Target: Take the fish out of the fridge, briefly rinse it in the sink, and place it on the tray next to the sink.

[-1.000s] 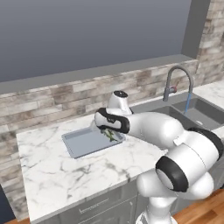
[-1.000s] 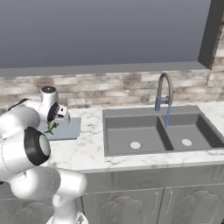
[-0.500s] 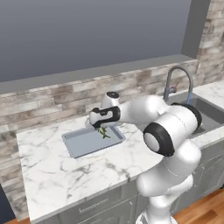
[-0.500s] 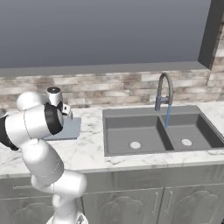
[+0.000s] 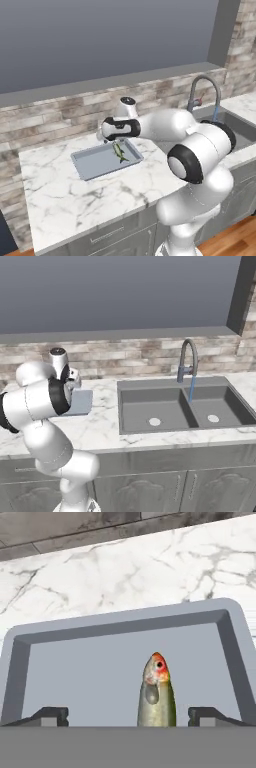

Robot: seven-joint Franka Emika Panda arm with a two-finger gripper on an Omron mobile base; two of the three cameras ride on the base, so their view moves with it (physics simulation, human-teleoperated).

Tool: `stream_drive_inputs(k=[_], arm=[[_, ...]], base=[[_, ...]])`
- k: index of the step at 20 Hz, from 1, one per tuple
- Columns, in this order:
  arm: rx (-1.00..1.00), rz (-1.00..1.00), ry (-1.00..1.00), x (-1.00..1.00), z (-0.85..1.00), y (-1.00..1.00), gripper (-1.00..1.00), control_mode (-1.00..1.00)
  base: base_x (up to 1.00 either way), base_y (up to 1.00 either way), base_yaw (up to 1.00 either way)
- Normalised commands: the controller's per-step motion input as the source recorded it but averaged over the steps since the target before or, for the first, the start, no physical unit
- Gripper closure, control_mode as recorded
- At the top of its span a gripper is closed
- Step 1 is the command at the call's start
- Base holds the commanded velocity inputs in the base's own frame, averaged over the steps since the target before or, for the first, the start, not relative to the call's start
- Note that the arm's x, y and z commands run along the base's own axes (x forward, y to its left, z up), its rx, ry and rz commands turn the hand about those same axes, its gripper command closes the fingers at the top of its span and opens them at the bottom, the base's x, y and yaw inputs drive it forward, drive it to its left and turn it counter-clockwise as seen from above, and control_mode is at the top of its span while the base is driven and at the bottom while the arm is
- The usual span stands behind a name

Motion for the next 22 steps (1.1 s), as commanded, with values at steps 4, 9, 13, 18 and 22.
stream_drive_inputs(k=[4, 9, 13, 18, 22], arm=[[0.0, 0.0, -0.16, -0.31, 0.85, 0.0, -1.0, -1.0], [0.0, -0.01, -0.16, -0.48, 0.76, -0.06, -1.0, -1.0], [0.0, 0.0, -0.33, -1.0, 1.0, -0.28, -1.0, -1.0], [0.01, 0.0, -0.52, -1.0, 1.0, -0.55, -1.0, -1.0], [0.11, 0.0, -0.54, -1.0, 0.89, -0.83, -1.0, -1.0]], base=[[0.0, 0.0, 0.0], [0.0, 0.0, 0.0], [0.0, 0.0, 0.0], [0.0, 0.0, 0.0], [0.0, 0.0, 0.0]])
